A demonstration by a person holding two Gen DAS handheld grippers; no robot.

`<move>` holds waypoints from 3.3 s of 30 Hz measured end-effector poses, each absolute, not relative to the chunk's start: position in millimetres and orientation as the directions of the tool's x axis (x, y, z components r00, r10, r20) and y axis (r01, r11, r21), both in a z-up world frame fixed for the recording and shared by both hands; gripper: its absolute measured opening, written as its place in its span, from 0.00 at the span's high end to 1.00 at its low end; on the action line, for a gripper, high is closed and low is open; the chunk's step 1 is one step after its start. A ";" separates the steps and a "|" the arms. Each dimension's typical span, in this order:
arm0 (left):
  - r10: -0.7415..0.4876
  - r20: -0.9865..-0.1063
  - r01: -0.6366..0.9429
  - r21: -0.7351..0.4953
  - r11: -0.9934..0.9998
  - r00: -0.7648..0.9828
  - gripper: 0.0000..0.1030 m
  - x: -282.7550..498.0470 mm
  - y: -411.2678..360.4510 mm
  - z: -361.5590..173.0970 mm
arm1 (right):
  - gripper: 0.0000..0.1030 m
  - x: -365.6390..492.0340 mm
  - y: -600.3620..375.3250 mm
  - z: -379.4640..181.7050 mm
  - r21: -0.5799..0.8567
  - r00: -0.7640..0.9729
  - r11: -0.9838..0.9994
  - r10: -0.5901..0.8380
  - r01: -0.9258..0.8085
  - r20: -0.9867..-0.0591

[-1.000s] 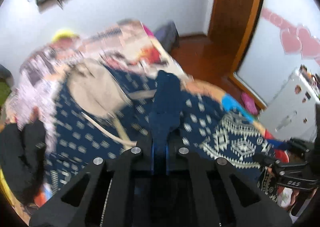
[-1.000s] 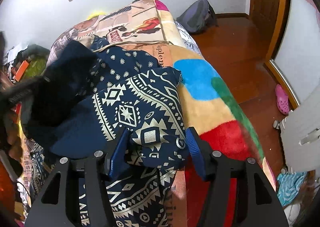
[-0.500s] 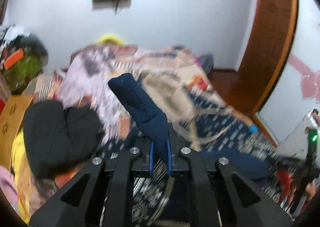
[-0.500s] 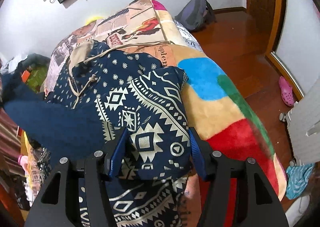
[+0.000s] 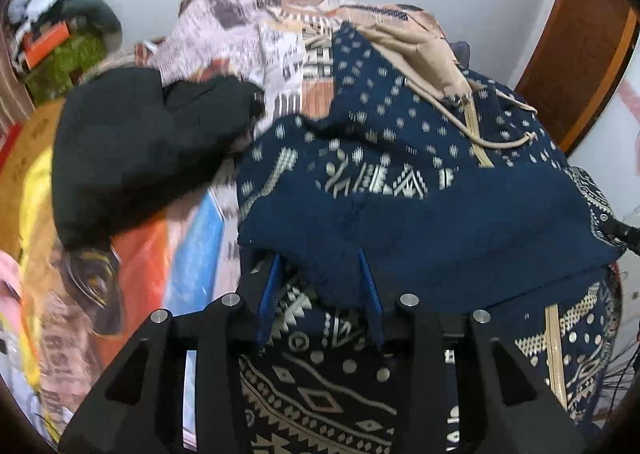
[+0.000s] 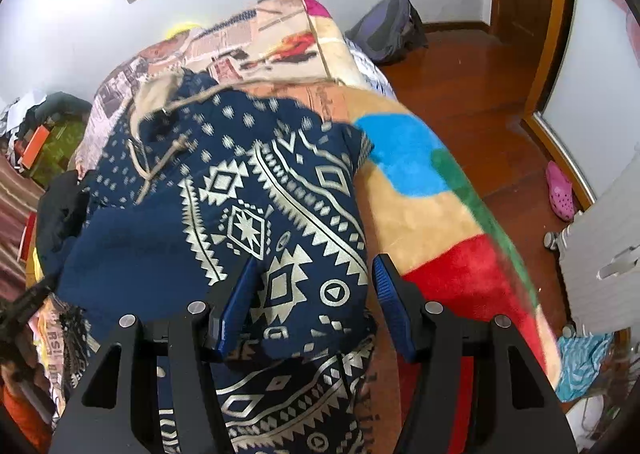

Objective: Fold large clothes

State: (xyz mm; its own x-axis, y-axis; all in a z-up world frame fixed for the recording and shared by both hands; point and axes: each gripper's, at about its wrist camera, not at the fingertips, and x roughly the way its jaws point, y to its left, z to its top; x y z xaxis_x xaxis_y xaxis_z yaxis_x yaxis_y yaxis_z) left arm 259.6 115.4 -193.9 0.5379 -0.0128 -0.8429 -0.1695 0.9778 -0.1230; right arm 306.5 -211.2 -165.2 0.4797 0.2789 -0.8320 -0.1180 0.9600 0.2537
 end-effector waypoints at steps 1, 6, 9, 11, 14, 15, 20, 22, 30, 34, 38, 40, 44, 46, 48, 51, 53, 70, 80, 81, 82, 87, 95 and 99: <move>-0.025 -0.845 -0.172 -0.138 0.975 0.534 0.63 258.7 117.3 -195.7 | 0.46 306.2 -210.4 -162.5 0.249 0.487 0.961 0.277 -0.122 -0.828; -0.080 -0.827 -0.208 -0.232 0.950 0.556 0.60 253.9 129.0 -195.9 | 0.46 296.3 -210.6 -149.8 0.234 0.515 0.961 0.275 -0.144 -0.812; -0.062 -0.810 -0.251 -0.252 0.935 0.583 0.51 248.0 135.9 -190.2 | 0.46 293.5 -205.3 -158.7 0.196 0.502 0.969 0.244 -0.148 -0.830; -0.062 -0.809 -0.270 -0.266 0.925 0.585 0.51 244.6 141.5 -191.2 | 0.46 292.2 -201.1 -169.5 0.171 0.480 0.973 0.225 -0.155 -0.848; -0.105 -0.816 -0.285 -0.315 0.905 0.569 0.51 245.6 148.0 -198.7 | 0.46 288.8 -201.1 -182.6 0.180 0.445 0.972 0.231 -0.153 -0.865; -0.115 -0.820 -0.284 -0.321 0.904 0.561 0.51 247.7 148.9 -201.8 | 0.46 287.0 -202.3 -183.5 0.190 0.442 0.971 0.237 -0.148 -0.865; -0.163 -0.845 -0.313 -0.358 0.879 0.510 0.51 266.6 154.6 -220.4 | 0.46 285.6 -209.7 -174.7 0.229 0.449 0.965 0.261 -0.126 -0.854; -0.161 -0.848 -0.319 -0.357 0.878 0.505 0.51 272.0 153.7 -222.6 | 0.46 284.7 -210.0 -169.6 0.221 0.460 0.967 0.256 -0.129 -0.850; 0.120 -0.827 -0.081 0.091 0.993 0.549 0.87 278.7 83.0 -211.8 | 0.46 294.7 -207.4 -146.0 0.156 0.519 0.974 0.219 -0.162 -0.826; 0.121 -0.767 -0.042 0.122 0.992 0.631 0.88 269.9 69.6 -184.9 | 0.46 299.8 -206.3 -138.8 0.147 0.546 0.975 0.215 -0.166 -0.810; 0.121 -0.706 -0.084 0.087 0.993 0.698 0.89 261.8 80.3 -149.2 | 0.46 304.7 -203.9 -141.8 0.134 0.541 0.976 0.207 -0.170 -0.815; 0.134 -0.682 -0.112 0.076 0.991 0.719 0.89 257.4 88.5 -136.8 | 0.46 306.1 -203.3 -143.8 0.131 0.538 0.976 0.204 -0.172 -0.818; 0.176 -0.664 -0.174 0.071 0.982 0.726 0.89 249.1 104.9 -130.8 | 0.46 309.1 -203.4 -152.5 0.136 0.514 0.975 0.208 -0.174 -0.832; 0.187 -0.674 -0.200 0.060 0.978 0.715 0.89 245.7 111.2 -137.9 | 0.46 311.6 -201.7 -160.2 0.136 0.490 0.975 0.206 -0.176 -0.847; 0.196 -0.695 -0.220 0.056 0.974 0.692 0.89 244.4 119.2 -149.4 | 0.46 312.7 -199.8 -165.5 0.131 0.472 0.973 0.207 -0.189 -0.857; 0.159 -0.753 -0.214 0.025 0.977 0.639 0.88 243.4 127.0 -172.7 | 0.46 311.2 -196.8 -169.7 0.117 0.460 0.973 0.199 -0.200 -0.865; 0.156 -0.780 -0.210 0.032 0.977 0.606 0.87 241.7 127.7 -187.1 | 0.46 310.8 -196.4 -172.7 0.116 0.454 0.973 0.197 -0.201 -0.869; 0.193 -0.788 -0.242 0.058 0.969 0.584 0.58 251.9 143.5 -174.6 | 0.46 320.6 -183.6 -138.5 0.101 0.511 0.960 0.227 -0.262 -0.829; 0.163 -0.686 -0.202 0.024 0.979 0.709 0.52 304.4 138.2 -108.6 | 0.46 359.1 -147.3 -84.0 0.083 0.620 0.938 0.287 -0.335 -0.730; 0.160 -0.678 -0.195 0.025 0.981 0.717 0.52 309.1 136.8 -105.1 | 0.46 365.0 -141.4 -79.3 0.078 0.629 0.935 0.292 -0.345 -0.721; 0.156 -0.672 -0.187 0.026 0.982 0.724 0.51 315.4 135.2 -101.3 | 0.46 369.3 -137.4 -76.8 0.076 0.632 0.933 0.296 -0.351 -0.716; 0.124 -0.658 -0.150 0.017 0.989 0.743 0.49 354.4 122.9 -92.6 | 0.46 403.4 -111.3 -70.9 0.140 0.616 0.914 0.364 -0.381 -0.698; 0.074 -0.685 -0.118 -0.018 0.993 0.725 0.49 416.2 116.2 -111.3 | 0.46 461.5 -63.4 -92.3 0.173 0.553 0.901 0.387 -0.398 -0.738; 0.035 -0.728 -0.142 -0.086 0.986 0.685 0.49 447.2 124.4 -135.4 | 0.46 485.1 -41.6 -111.4 0.144 0.517 0.900 0.361 -0.412 -0.776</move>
